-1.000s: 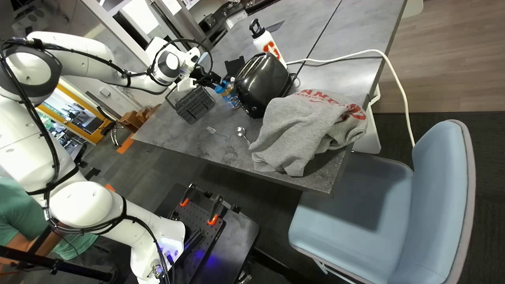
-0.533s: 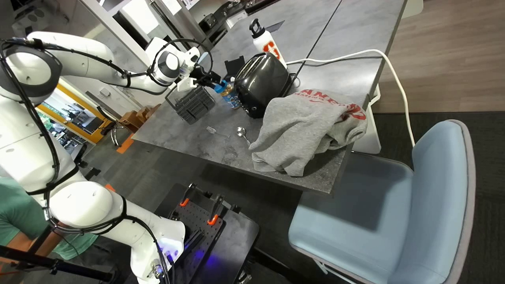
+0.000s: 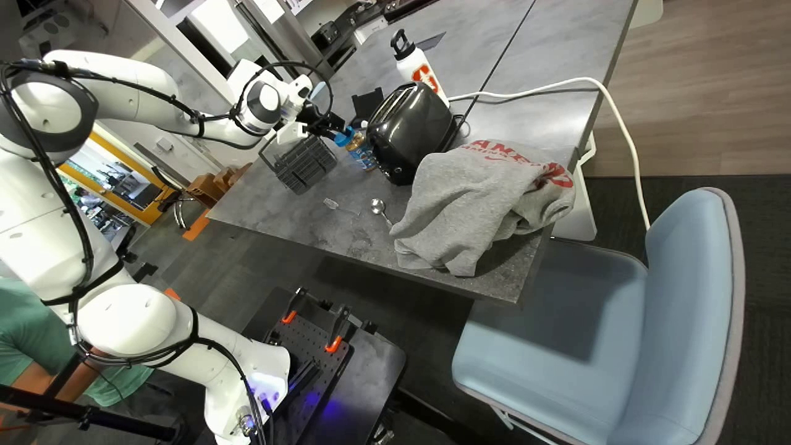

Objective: Put the blue lid on top of the peanut butter jar

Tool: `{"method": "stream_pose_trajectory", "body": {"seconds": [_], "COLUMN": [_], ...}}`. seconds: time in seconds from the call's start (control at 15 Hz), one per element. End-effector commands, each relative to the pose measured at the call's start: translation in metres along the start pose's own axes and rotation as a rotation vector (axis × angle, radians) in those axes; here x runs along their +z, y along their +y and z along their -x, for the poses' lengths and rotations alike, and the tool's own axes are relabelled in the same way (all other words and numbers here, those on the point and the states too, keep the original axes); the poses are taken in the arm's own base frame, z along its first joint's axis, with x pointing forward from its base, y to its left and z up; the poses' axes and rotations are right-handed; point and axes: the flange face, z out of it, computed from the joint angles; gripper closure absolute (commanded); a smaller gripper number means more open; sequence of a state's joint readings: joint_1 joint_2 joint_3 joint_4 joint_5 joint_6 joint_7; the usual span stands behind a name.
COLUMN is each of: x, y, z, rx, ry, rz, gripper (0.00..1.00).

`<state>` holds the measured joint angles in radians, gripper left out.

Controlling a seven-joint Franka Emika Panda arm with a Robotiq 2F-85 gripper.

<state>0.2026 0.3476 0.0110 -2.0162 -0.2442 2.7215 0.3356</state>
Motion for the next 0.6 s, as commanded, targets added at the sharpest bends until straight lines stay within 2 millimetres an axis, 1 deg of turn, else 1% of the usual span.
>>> {"method": "stream_pose_trajectory", "body": {"seconds": [0.0, 0.53], "x": [-0.0001, 0.0046], "y": [-0.0007, -0.0014], "z": [-0.0006, -0.0053], "rx": [-0.015, -0.013], "ry": [0.005, 0.015], "rz": [-0.011, 0.021], "gripper": [0.46, 0.46]}}
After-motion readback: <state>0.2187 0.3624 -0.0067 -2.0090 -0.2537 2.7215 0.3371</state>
